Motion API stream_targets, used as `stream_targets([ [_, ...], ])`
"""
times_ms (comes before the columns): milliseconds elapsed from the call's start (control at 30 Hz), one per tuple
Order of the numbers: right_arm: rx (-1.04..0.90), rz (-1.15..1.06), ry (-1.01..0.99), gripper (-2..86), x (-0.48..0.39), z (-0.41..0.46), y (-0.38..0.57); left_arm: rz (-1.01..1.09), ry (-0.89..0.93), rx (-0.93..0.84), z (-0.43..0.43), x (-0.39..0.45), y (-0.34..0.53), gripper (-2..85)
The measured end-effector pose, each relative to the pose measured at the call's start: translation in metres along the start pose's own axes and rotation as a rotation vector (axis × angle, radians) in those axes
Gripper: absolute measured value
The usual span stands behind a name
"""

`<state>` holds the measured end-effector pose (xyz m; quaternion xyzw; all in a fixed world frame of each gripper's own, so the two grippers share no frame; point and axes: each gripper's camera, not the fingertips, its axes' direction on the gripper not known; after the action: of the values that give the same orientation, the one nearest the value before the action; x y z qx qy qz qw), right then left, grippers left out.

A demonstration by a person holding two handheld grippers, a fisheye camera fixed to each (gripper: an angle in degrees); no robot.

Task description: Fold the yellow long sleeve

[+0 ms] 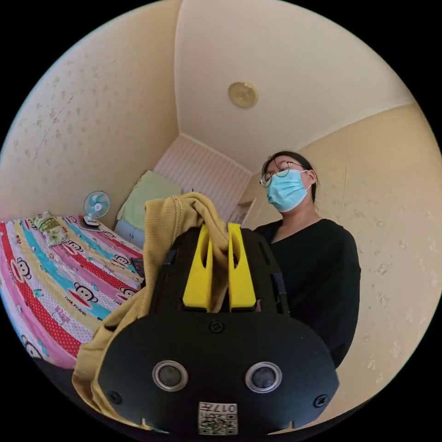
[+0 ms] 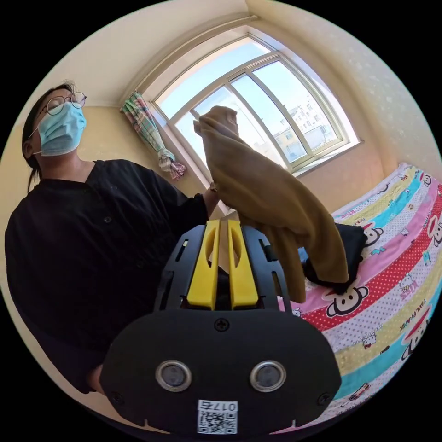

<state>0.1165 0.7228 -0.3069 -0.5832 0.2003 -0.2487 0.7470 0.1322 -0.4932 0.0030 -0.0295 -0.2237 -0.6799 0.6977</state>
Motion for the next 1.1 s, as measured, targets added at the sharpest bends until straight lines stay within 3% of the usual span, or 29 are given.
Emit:
stream_targets([
  [100,0.108,0.034,0.026,8.1,-0.030,-0.048,0.031,0.142,0.348,-0.001,0.073,0.000,0.000,5.2],
  [167,0.178,0.050,0.038,9.8,-0.046,-0.075,0.049,0.261,0.656,0.101,0.117,0.003,0.006,5.2],
  [300,0.271,0.115,0.147,17.4,-0.075,-0.117,0.091,0.272,0.764,0.158,0.168,0.010,0.019,5.1],
  [533,0.178,0.160,0.164,26.1,-0.090,-0.109,0.119,0.281,0.778,-0.026,0.273,0.062,0.044,5.2],
  [633,0.177,0.119,-0.099,26.2,-0.085,-0.092,0.108,0.215,0.741,-0.114,0.319,0.068,0.056,5.2],
  [767,-0.071,0.132,-0.393,24.8,-0.078,-0.031,0.089,0.108,0.677,-0.164,0.360,0.060,0.075,5.2],
  [833,-0.194,0.127,-0.589,20.3,-0.081,-0.005,0.089,0.065,0.642,-0.169,0.368,0.053,0.082,5.2],
  [867,-0.226,0.102,-0.683,14.0,-0.087,0.001,0.093,0.039,0.602,-0.172,0.370,0.050,0.086,5.2],
  [967,-0.097,0.115,-0.608,8.2,-0.096,-0.029,0.108,0.042,0.400,-0.163,0.354,0.059,0.095,5.4],
  [1000,-0.040,0.152,-0.508,7.1,-0.099,-0.052,0.114,0.046,0.337,-0.162,0.349,0.063,0.098,5.5],
  [1100,0.073,0.190,-0.156,4.9,-0.125,-0.125,0.125,-0.020,-0.081,-0.160,0.318,0.075,0.117,5.9],
])
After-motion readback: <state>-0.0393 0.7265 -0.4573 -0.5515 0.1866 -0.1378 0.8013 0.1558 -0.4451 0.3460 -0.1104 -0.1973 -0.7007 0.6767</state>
